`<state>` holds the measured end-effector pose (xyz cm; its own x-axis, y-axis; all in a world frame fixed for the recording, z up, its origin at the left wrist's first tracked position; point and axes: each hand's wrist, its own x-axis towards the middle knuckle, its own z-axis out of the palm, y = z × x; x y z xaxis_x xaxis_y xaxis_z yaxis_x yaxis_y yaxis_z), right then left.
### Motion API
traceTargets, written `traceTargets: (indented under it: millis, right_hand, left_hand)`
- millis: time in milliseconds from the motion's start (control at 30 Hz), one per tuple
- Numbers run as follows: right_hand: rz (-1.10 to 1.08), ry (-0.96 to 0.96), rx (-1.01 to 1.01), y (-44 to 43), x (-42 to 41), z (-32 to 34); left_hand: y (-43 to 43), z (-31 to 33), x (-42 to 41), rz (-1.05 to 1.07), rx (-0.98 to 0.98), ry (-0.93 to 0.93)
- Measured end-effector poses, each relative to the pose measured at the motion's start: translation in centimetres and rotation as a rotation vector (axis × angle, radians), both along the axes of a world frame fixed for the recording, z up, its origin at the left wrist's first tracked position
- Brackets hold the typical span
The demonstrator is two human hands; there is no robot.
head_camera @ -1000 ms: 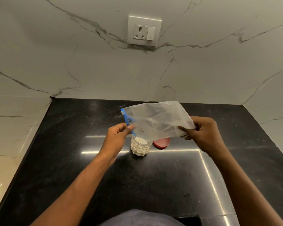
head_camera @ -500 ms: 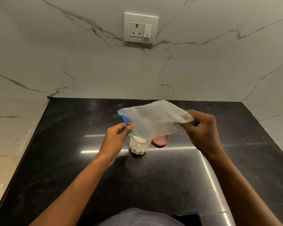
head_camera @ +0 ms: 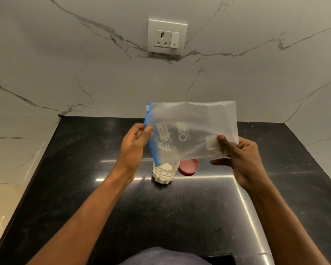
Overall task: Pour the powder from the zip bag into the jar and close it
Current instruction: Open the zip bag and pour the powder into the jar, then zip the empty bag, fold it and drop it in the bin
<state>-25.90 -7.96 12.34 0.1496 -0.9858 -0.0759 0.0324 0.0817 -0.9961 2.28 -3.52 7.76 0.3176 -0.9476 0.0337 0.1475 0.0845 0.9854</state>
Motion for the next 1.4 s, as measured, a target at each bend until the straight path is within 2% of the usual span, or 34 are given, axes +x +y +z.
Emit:
traceTargets:
  millis: [100,233,400,567,633,700,767,867,967,1067,1233,1400]
  right_hand:
    - [0.02,-0.061,0.108,0.3,0.4,-0.8]
    - [-0.045,-0.098,0.095,0.9,1.3,-2.7]
    - [0.081,-0.355,0.212,1.5,2.0,-4.3]
    - [0.224,-0.366,0.275,2.0,1.9,-4.3]
    - [0.159,-0.261,0.165,2.0,2.3,-3.6]
    - [-0.112,-0.007,-0.08,1.3,2.8,-2.3]
    - [-0.29,0.141,-0.366,0.3,3.5,-0.4]
    - [-0.144,0.225,-0.589,-1.3,6.3,2.5]
    - [0.106,0.327,-0.567,-2.7,10.1,4.3]
    - [0.273,0.318,-0.513,-3.3,12.7,4.8]
    - [0.243,0.05,-0.361,-2.5,13.1,4.1]
    - [0.291,-0.054,-0.241,-0.7,13.6,4.1]
  left_hand:
    - [-1.0,3.2,-0.2,0.019,-0.077,-0.065]
    - [-1.6,5.2,0.4,0.082,-0.153,-0.058]
    - [-0.7,4.4,1.6,0.061,-0.103,-0.018]
    - [0.4,3.9,2.8,-0.026,-0.05,0.059]
    - [0.8,4.2,3.5,-0.039,-0.043,0.055]
    - [1.1,4.5,4.2,-0.065,-0.041,0.042]
    - [1.6,4.7,4.7,-0.103,-0.042,0.031]
    - [2.1,5.1,4.9,-0.168,-0.036,0.023]
    - [2.5,5.5,5.0,-0.238,-0.018,-0.003]
    - [2.6,6.1,5.2,-0.288,0.002,-0.115]
    - [2.5,7.6,6.3,-0.225,0.017,-0.514]
    - [2.0,9.6,4.4,-0.213,-0.107,-0.637]
